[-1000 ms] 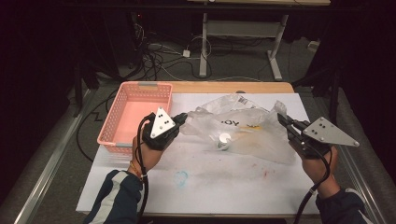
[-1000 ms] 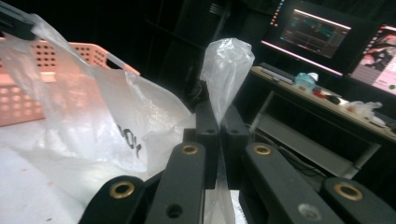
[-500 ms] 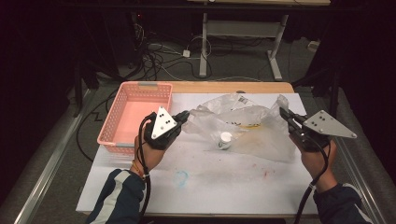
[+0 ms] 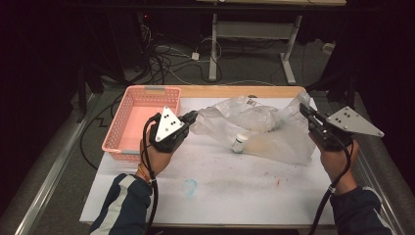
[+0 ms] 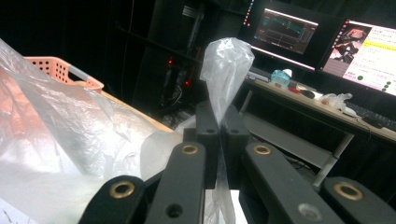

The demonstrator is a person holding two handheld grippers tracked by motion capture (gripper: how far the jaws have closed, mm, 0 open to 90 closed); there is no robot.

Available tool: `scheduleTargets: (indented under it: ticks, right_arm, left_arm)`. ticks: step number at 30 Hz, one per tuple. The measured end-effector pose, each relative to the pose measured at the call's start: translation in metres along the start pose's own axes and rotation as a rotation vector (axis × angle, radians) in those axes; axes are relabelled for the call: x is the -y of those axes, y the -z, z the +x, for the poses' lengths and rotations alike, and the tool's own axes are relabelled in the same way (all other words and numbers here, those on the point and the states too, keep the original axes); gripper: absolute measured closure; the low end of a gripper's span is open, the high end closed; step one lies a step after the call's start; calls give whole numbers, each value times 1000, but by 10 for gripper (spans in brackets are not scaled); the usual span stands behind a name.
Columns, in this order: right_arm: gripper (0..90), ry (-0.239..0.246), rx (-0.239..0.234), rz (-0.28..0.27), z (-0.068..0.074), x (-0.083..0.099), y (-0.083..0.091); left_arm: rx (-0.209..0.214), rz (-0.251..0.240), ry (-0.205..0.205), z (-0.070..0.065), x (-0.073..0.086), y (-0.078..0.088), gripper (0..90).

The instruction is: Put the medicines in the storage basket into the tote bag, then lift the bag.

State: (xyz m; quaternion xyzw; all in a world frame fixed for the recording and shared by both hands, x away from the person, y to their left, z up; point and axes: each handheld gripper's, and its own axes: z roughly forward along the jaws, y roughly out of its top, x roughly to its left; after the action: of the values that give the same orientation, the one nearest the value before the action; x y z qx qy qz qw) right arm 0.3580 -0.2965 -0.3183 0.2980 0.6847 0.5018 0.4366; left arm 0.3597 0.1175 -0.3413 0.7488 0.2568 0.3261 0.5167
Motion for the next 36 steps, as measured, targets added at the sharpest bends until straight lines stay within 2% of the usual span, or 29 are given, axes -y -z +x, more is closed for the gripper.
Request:
scheduleTargets:
  ticks: [6, 9, 11, 17, 21, 24, 27, 31, 36]
  right_arm:
    - [900, 1, -5, 3, -1, 0, -6]
    - [900, -1, -10, 3, 1, -1, -8]
    - [900, -1, -14, 2, 2, -3, -8]
    - [900, 4, -19, -4, 5, -7, -13]
    - [900, -3, -17, -7, 6, -10, -17]
    - [900, 2, -9, -13, 5, -15, -22]
    - [900, -4, -3, -30, 3, -22, -26]
    - [900, -12, 8, -64, 2, -32, -28]
    - [900, -14, 10, -100, 4, -44, -27]
  left_arm:
    - [8, -18, -6, -2, -7, -6, 849]
    - [17, -41, -23, -6, -10, -5, 849]
    - [25, -39, -39, -9, -12, -5, 849]
    - [30, -34, -15, -5, -15, -10, 849]
    - [25, -50, 5, -5, -19, -18, 849]
    - [18, -84, 16, -5, -29, -26, 849]
    - [6, -137, 8, -8, -42, -30, 856]
    - [-11, -194, 8, -11, -55, -32, 857]
    - [-26, -240, 17, -13, -68, -30, 858]
